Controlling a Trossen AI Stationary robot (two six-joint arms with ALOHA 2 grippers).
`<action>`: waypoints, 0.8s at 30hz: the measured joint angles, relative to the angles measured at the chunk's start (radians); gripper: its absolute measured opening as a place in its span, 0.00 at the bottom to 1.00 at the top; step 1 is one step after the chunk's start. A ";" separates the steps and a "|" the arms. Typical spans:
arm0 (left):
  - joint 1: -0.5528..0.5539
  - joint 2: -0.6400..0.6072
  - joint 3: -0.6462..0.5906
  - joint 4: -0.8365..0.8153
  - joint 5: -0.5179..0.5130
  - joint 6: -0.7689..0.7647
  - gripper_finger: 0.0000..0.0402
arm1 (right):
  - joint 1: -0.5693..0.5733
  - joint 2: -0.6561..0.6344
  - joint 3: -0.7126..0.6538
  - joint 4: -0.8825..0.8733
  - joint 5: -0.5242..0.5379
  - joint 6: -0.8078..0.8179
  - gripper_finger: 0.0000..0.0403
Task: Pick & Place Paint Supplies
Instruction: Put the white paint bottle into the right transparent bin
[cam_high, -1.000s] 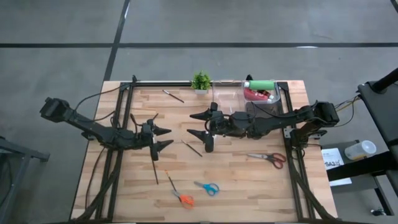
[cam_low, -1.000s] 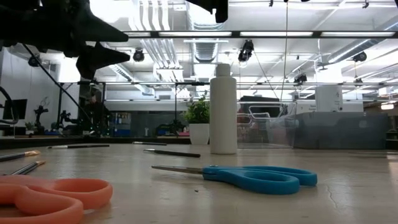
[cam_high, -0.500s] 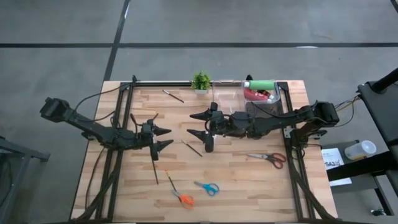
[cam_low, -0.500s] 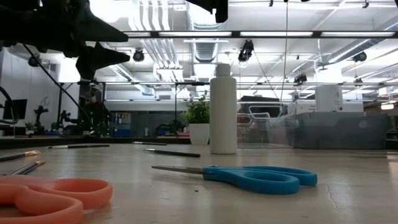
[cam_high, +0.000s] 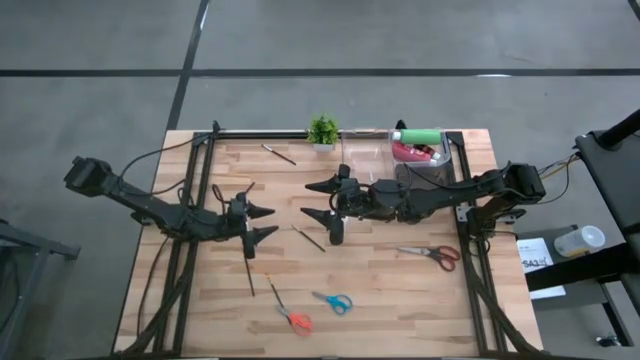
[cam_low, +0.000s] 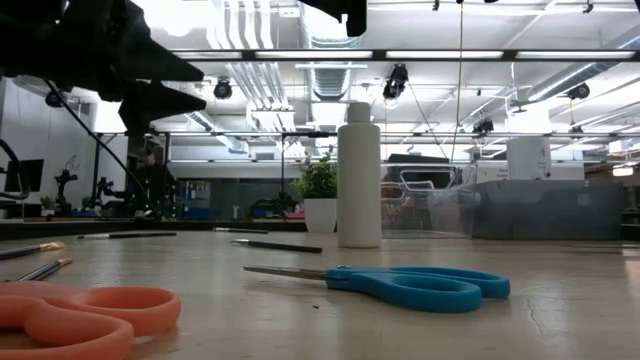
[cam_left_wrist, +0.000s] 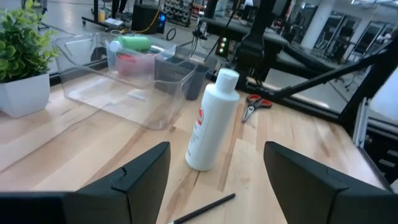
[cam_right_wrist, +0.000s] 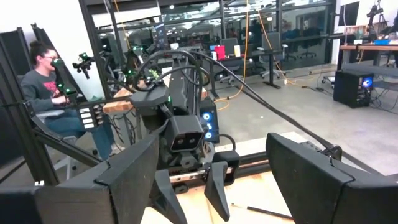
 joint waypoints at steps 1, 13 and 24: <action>0.000 0.000 -0.002 -0.004 0.000 0.000 0.66 | 0.000 0.000 0.000 0.000 0.000 0.000 0.73; 0.000 0.000 -0.003 -0.221 0.000 0.000 0.66 | 0.000 0.000 0.000 0.001 0.000 0.024 0.73; 0.000 0.000 -0.003 -0.437 0.000 0.000 0.66 | 0.000 -0.006 0.000 0.001 0.002 -0.129 0.73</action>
